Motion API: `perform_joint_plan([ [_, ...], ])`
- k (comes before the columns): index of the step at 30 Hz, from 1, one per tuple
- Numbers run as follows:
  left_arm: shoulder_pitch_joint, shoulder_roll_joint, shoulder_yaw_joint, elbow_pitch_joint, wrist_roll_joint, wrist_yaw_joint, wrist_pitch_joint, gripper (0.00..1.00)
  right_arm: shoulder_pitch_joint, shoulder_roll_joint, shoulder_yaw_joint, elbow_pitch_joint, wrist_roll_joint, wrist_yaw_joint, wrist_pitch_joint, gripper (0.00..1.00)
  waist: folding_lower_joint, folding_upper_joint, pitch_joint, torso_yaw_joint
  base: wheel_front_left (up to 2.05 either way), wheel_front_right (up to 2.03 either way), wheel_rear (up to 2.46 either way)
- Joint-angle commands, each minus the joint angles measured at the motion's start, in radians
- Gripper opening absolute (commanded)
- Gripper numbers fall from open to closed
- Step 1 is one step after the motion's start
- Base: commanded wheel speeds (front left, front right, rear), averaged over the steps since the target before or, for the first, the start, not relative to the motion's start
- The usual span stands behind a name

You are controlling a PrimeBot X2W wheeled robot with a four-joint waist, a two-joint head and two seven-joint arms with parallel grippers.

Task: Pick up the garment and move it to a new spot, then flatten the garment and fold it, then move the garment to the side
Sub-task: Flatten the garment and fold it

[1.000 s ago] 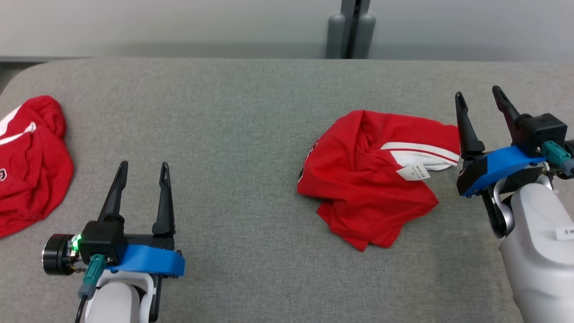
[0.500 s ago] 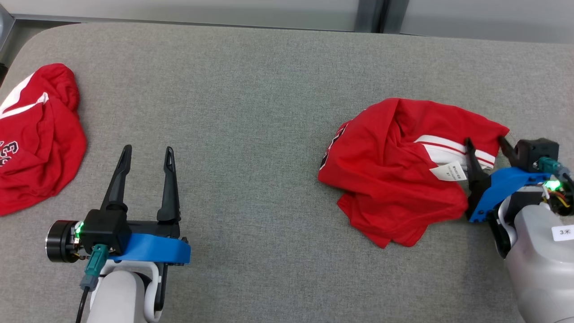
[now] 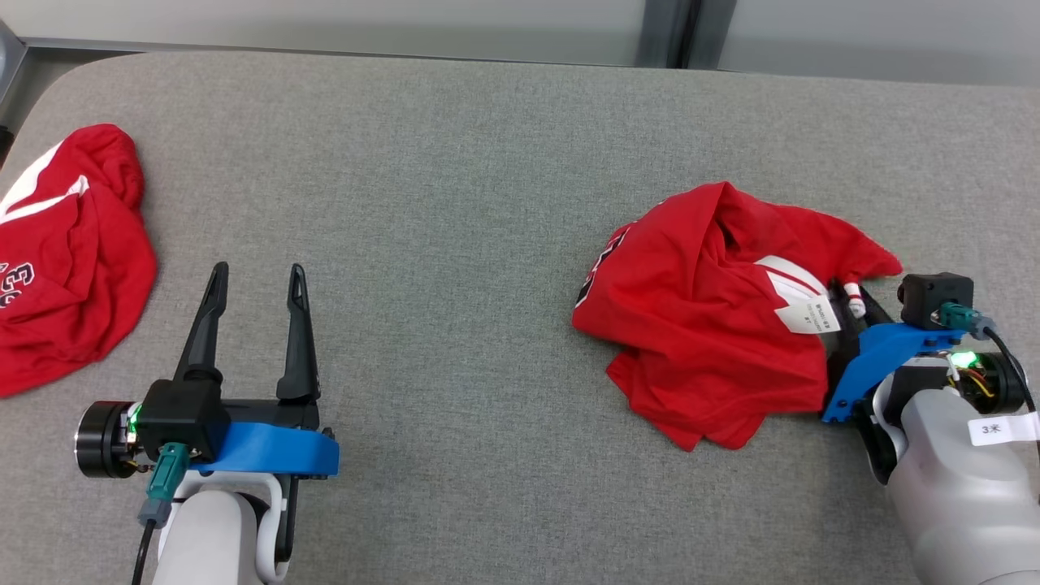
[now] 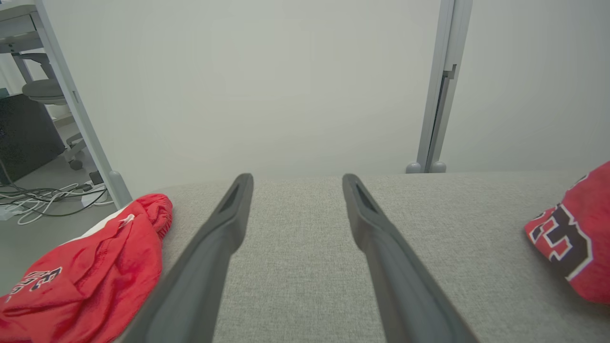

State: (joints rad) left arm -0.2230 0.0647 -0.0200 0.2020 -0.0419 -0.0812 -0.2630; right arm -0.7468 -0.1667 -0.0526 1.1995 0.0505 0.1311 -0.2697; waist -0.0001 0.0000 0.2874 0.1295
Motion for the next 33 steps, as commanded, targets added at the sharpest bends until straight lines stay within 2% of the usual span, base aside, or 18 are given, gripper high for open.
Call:
perform_joint_plan([
  [1, 0.006, 0.002, 0.003, 0.004, 0.006, -0.002, -0.003, 1.00, 0.020, -0.010, -0.001, 0.004, 0.012, -0.001, 0.009, 0.00, 0.0001, 0.0000, -0.007, -0.006, 0.00, 0.00, 0.00],
  [7, 0.026, 0.006, 0.008, 0.010, 0.009, -0.004, -0.003, 1.00, 0.064, -0.050, -0.017, -0.110, 0.043, -0.001, 0.005, 0.00, 0.0001, 0.0000, -0.054, -0.029, 0.00, 0.00, 0.00],
  [14, 0.056, 0.014, 0.016, 0.005, 0.007, -0.008, -0.003, 1.00, 0.117, -0.151, -0.058, -0.259, 0.066, 0.000, 0.005, 0.00, 0.0001, 0.0000, -0.121, -0.063, 0.00, 0.00, 0.00],
  [22, 0.082, 0.009, 0.011, -0.011, 0.001, -0.012, -0.003, 1.00, 0.075, -0.261, -0.100, -0.415, 0.028, 0.000, 0.005, 0.00, 0.0001, 0.0000, -0.167, -0.083, 0.00, 0.00, 0.00],
  [28, 0.092, 0.006, 0.007, -0.017, -0.002, -0.014, -0.003, 1.00, 0.031, -0.270, -0.075, -0.515, 0.008, 0.000, 0.005, 0.00, 0.0001, 0.0000, -0.188, -0.081, 0.00, 0.00, 0.00],
  [33, 0.100, 0.002, 0.009, -0.021, -0.011, -0.015, -0.003, 1.00, 0.010, -0.198, 0.054, -0.590, 0.019, 0.000, 0.005, 0.00, 0.0001, 0.0000, -0.198, -0.071, 0.00, 0.00, 0.00],
])
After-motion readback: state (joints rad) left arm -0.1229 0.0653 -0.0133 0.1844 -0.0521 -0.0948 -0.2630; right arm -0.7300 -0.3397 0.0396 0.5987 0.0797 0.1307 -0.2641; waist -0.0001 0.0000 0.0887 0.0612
